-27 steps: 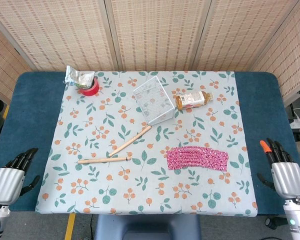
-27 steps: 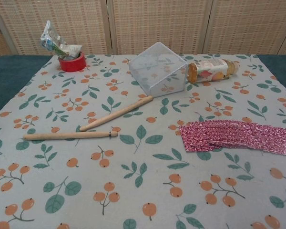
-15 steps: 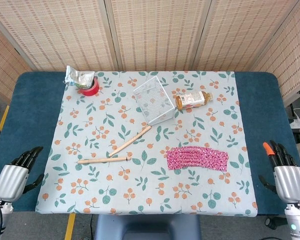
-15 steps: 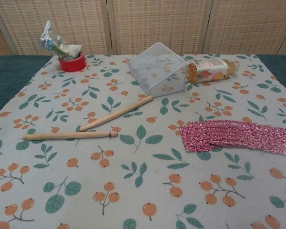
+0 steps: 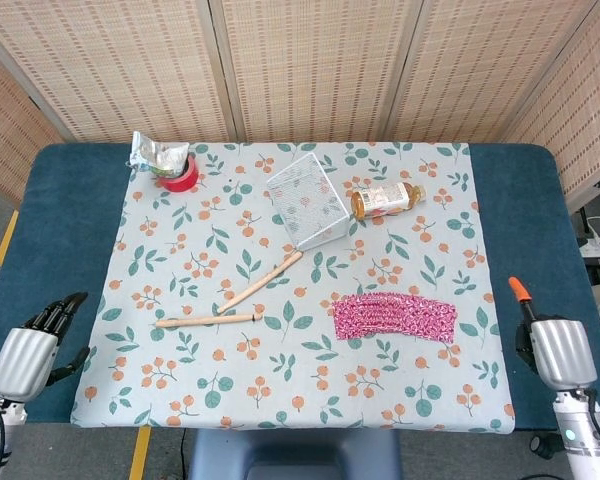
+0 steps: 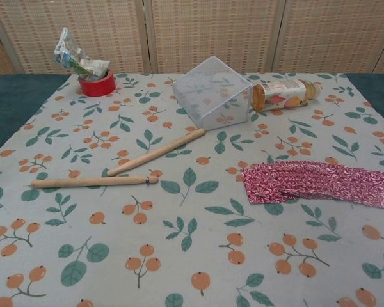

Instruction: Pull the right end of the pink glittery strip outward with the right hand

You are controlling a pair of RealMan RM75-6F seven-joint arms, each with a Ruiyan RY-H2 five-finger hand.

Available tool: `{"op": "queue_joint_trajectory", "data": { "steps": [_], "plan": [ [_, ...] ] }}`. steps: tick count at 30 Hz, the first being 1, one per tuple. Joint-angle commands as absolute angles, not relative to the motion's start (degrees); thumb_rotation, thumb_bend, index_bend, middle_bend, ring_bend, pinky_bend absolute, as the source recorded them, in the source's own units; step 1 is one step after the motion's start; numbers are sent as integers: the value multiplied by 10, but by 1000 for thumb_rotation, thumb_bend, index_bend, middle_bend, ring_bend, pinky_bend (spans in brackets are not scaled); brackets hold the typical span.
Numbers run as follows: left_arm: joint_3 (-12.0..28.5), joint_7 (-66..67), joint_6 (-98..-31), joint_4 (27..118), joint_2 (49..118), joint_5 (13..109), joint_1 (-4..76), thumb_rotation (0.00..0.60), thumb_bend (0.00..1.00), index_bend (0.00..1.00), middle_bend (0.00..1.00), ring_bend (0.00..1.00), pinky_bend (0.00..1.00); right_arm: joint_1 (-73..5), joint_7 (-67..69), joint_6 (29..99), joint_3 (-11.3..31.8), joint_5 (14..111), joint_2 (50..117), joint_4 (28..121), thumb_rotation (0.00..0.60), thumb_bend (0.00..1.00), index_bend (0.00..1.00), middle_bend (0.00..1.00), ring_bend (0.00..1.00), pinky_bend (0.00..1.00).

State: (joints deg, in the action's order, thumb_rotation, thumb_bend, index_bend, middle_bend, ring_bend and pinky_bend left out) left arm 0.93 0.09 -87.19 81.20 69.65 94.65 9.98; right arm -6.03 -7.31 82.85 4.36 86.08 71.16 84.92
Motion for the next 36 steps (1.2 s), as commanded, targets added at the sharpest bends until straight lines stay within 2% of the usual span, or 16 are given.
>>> {"op": "queue_joint_trajectory", "data": {
  "steps": [1, 8, 17, 36],
  "plan": [
    [8, 3, -865, 814, 695, 942, 101, 600, 298, 59, 143, 207, 487, -99, -42, 749, 38, 843, 729, 804, 600, 851, 43, 847, 751, 744],
    [7, 6, -865, 827, 688, 935, 97, 600, 297, 58, 143, 206, 489, -142, -36, 658, 19, 845, 727, 803, 600, 911, 50, 858, 757, 746],
    [8, 1, -859, 827, 688, 929, 99, 600, 297, 60, 143, 206, 489, -155, -64, 633, 2, 848, 743, 797, 600, 915, 124, 861, 758, 747],
    [8, -1, -859, 826, 688, 929, 101, 600, 300, 62, 143, 207, 489, -169, -99, 591, -16, 823, 755, 797, 600, 918, 132, 862, 759, 747]
  ]
}}
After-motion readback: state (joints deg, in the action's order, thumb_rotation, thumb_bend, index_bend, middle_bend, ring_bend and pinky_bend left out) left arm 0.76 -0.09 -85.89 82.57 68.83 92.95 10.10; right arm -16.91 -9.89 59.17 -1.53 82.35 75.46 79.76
